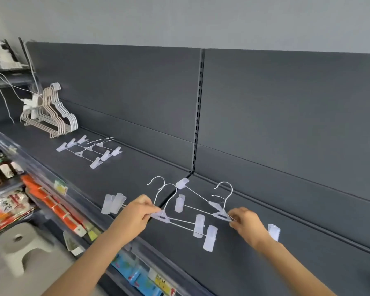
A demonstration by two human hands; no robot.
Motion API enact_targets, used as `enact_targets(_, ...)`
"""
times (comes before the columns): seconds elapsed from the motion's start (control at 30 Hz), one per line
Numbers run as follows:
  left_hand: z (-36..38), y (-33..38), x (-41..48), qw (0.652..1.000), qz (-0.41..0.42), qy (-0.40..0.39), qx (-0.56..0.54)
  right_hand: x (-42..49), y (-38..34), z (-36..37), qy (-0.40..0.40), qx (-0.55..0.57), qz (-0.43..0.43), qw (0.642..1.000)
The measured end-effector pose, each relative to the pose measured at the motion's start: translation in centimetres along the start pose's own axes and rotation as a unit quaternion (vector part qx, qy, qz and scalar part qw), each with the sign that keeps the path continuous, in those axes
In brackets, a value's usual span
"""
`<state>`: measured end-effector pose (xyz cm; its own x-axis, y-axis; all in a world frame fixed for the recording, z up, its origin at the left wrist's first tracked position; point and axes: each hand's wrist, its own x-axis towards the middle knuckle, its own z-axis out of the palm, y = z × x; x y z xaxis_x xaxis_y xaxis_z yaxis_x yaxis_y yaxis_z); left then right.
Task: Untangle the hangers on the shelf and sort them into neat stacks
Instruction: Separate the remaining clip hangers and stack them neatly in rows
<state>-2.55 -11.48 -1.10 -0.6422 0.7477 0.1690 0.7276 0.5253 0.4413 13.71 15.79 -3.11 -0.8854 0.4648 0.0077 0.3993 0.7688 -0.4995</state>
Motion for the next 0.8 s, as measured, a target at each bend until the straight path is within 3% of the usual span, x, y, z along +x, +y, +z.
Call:
enact_targets(0.47, -13.0, -19.3, -1.2, 0.999, 0.004, 0.032, -0.004, 5.8, -17.5, 5.9, 0.120, 0.032, 0.065, 0.990)
enact_targets(0.8, -16.0, -29.5, 0.2, 1.000, -0.018, 0.025, 0.004, 12.3, -25.1, 10.4, 0.100, 0.018, 0.083, 0.991)
